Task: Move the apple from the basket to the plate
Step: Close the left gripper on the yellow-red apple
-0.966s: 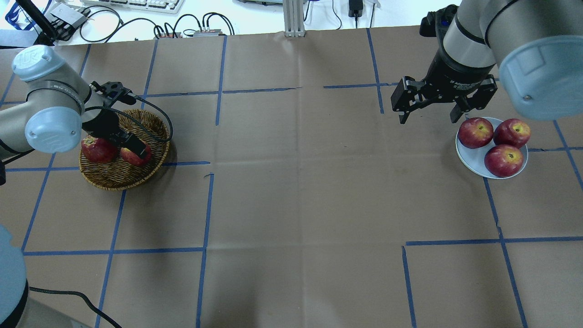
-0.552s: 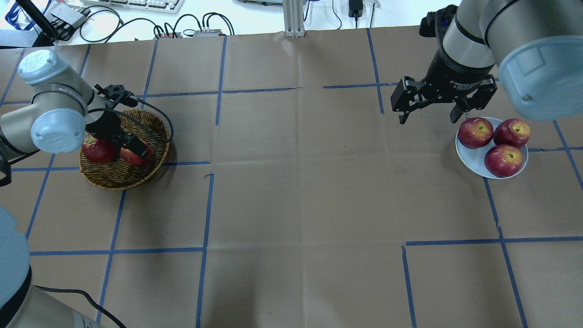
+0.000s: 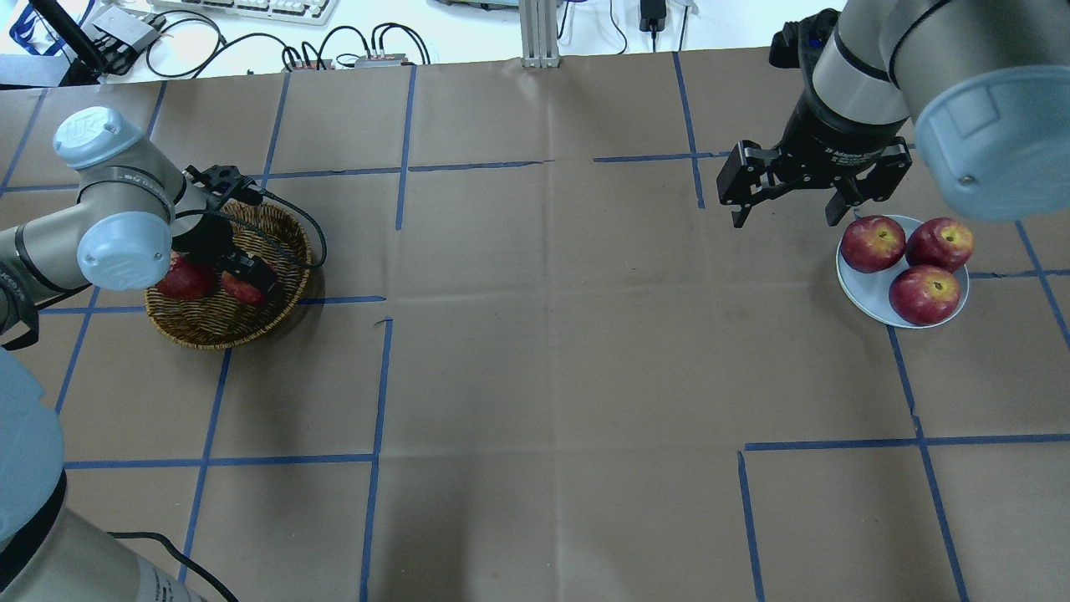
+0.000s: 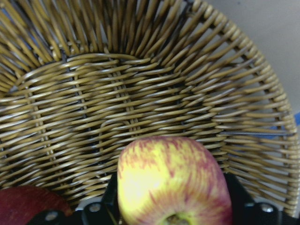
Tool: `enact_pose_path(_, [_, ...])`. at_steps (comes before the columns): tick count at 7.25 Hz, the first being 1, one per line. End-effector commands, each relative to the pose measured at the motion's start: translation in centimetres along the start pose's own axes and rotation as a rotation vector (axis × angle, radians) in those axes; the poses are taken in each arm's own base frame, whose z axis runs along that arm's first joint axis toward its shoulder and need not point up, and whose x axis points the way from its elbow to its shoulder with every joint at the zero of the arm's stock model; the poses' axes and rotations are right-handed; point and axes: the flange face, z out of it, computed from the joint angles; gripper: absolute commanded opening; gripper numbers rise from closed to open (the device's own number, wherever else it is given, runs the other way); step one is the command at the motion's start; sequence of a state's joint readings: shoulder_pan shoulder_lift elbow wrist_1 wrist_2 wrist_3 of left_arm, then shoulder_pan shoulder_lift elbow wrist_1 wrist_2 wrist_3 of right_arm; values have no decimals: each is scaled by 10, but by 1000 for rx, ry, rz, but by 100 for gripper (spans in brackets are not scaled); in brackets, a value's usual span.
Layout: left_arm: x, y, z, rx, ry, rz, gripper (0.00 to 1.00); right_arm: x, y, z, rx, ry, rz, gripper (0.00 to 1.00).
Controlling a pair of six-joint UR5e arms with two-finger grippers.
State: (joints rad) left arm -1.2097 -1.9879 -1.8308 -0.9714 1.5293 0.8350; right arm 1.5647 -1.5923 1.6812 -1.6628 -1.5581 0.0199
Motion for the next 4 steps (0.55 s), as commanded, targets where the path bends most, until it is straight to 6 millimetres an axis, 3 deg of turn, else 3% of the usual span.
enact_pose_path(1, [21,-9,-48,45,-47,-67,50,0,0,0,0,0,0,100])
enact_pose_path(2, [82,-26,-83,52,-67,-99,49,0,0,0,0,-1,0,100])
enact_pose_path(3, [156,-47,-100,58,-70,-160,49,0,0,-1,1,-1,0,100])
enact_pose_path(4, [215,-65,-100,63,-61,-232,49,0,0,-1,2,-1,0,100])
